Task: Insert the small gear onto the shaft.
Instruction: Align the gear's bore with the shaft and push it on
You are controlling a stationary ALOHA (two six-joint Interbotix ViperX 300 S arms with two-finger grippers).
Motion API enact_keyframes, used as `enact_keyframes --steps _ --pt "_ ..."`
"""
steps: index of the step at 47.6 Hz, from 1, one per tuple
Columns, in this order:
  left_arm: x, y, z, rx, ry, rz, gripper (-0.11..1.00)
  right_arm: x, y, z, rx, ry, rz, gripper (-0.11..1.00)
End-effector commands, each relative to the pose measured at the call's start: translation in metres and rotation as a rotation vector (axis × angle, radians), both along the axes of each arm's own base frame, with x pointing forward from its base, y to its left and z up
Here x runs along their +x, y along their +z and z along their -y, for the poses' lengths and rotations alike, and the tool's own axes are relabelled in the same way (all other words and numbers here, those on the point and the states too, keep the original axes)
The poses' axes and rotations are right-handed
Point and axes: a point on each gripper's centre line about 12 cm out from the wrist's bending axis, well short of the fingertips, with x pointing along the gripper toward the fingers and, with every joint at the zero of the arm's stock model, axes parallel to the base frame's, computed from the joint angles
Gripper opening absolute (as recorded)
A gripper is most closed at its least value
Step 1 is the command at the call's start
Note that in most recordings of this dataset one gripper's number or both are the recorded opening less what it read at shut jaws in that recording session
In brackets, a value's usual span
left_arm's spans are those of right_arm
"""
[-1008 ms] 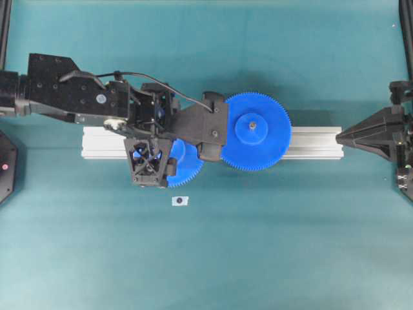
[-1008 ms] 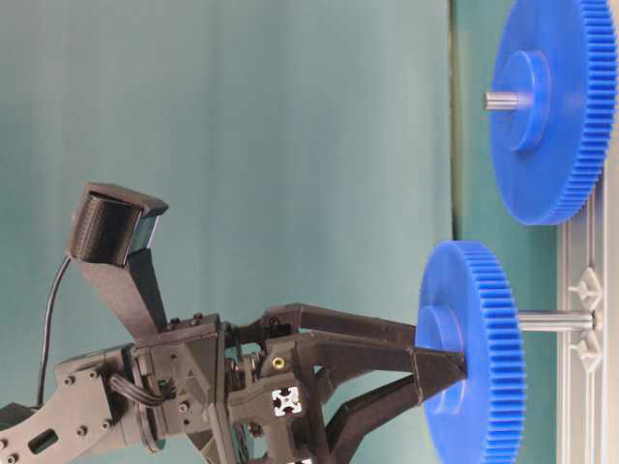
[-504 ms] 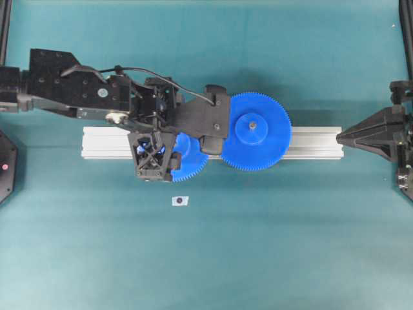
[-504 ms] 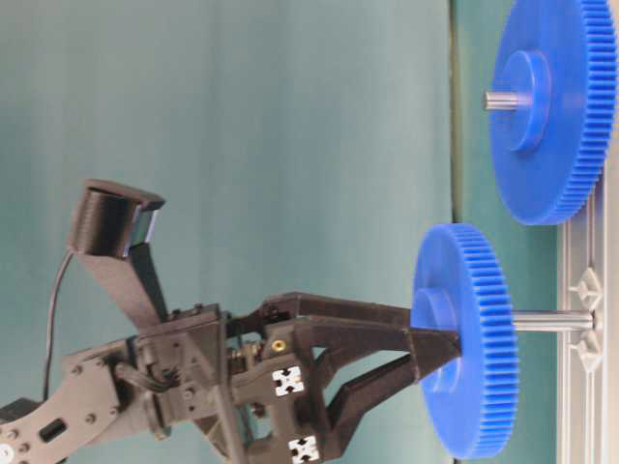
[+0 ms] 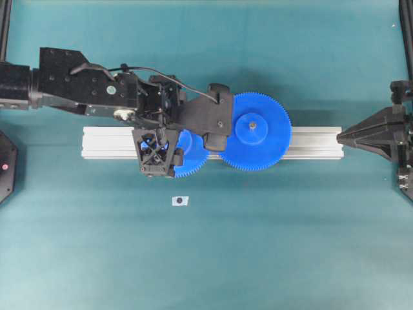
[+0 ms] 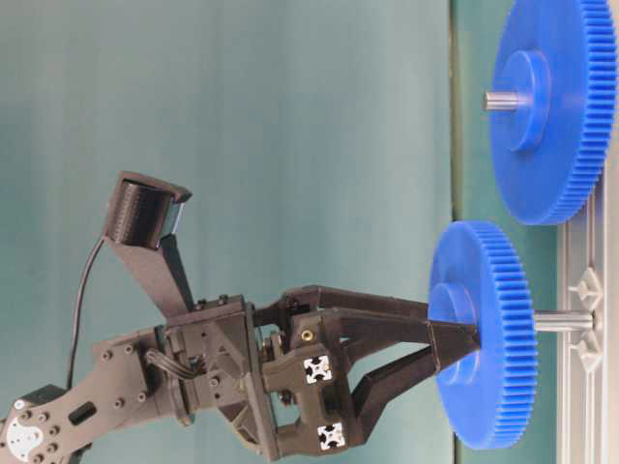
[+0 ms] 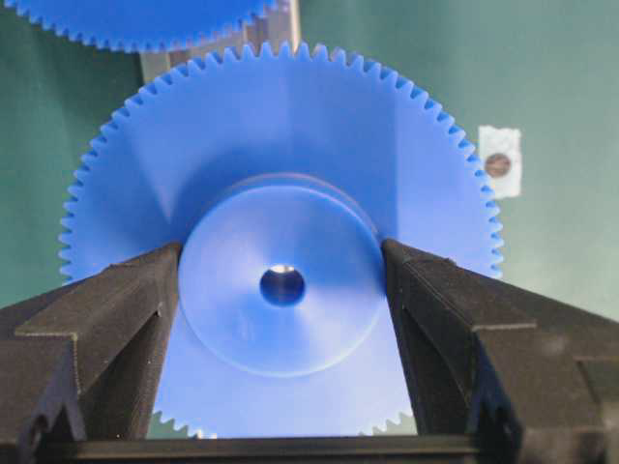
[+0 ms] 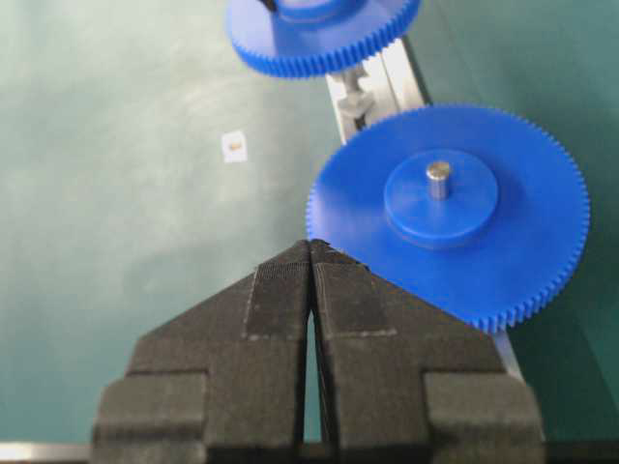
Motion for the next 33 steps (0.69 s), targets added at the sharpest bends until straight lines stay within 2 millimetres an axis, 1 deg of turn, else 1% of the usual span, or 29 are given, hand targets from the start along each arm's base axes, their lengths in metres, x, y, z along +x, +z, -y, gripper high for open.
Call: enact_keyframes --steps 1,15,30,33 --pt "0.004 0.017 -0.006 0.01 0.009 0.055 0.69 0.001 0.003 0.0 0.008 -0.005 0.008 0.03" --pt "0.007 0.01 -0.008 0.009 0.013 0.05 0.69 0.001 0.003 0.0 0.017 -0.008 0.008 0.03" --pt "0.005 -0.009 -0.009 0.012 -0.004 0.002 0.69 0.001 0.003 0.0 0.021 -0.01 0.008 0.03" --pt "0.004 -0.01 -0.01 0.012 -0.001 -0.001 0.69 0.001 0.004 0.0 0.021 -0.008 0.01 0.03"
